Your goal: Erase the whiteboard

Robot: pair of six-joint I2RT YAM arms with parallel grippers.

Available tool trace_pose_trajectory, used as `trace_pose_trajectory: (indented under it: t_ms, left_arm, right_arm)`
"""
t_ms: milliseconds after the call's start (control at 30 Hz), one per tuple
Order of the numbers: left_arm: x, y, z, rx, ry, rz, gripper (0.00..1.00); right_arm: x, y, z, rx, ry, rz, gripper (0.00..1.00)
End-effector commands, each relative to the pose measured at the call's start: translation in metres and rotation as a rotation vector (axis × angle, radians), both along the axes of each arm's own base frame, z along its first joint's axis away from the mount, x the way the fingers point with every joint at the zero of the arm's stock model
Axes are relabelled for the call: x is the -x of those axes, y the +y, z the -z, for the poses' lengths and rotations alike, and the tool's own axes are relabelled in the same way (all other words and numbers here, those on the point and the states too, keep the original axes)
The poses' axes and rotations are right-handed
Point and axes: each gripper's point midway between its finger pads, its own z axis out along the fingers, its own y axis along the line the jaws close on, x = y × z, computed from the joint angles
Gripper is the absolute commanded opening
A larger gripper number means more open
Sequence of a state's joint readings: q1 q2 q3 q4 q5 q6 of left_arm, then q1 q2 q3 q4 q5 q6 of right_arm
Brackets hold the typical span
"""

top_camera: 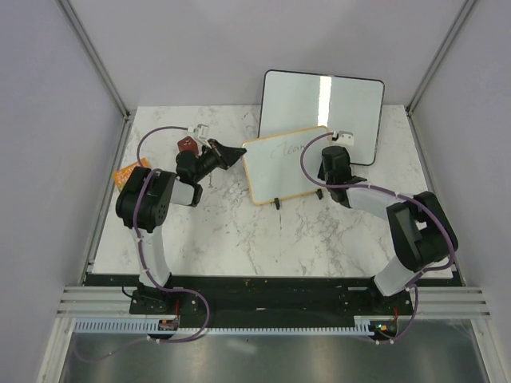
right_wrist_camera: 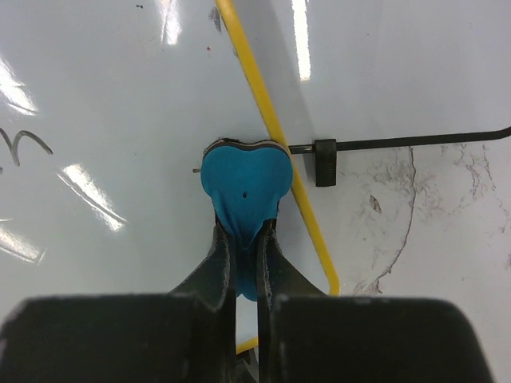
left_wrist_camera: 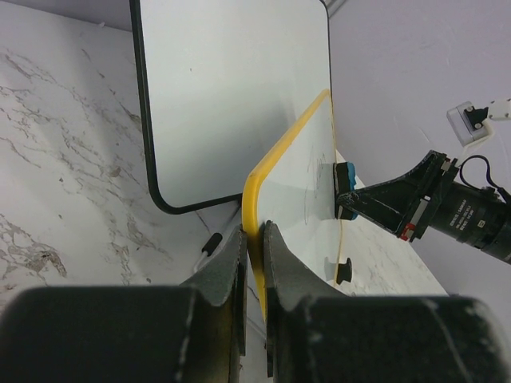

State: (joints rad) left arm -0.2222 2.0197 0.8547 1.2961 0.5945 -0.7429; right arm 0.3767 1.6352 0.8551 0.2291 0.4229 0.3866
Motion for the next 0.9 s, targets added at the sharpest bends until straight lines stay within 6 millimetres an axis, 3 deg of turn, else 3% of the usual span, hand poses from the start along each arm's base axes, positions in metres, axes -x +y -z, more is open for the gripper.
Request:
trace_pose_trajectory:
  t_ms: [0,400,567,867]
  left_arm:
    - [-0.002,0.009,-0.004,-0.024,-0.056,-0.021,0.02]
    - [0.001,0.005,-0.006,-0.011,-0.069,0.006,0.02]
    - [0.002,0.005,-0.006,-0.011,-0.071,0.011,0.02]
    - [0.003,0.005,-0.007,-0.012,-0.075,0.014,0.02]
  right_arm:
    - [0.017,0.043,0.015,0.007,0.062,-0.173,0.00]
    - [-0.016,0.077,-0.023,0.027,-0.027,-0.232,0.00]
    - [-0.030,0.083,-0.023,0.057,-0.020,-0.246,0.00]
    - [-0.044,0.089,-0.049,0.060,-0.059,-0.245,0.00]
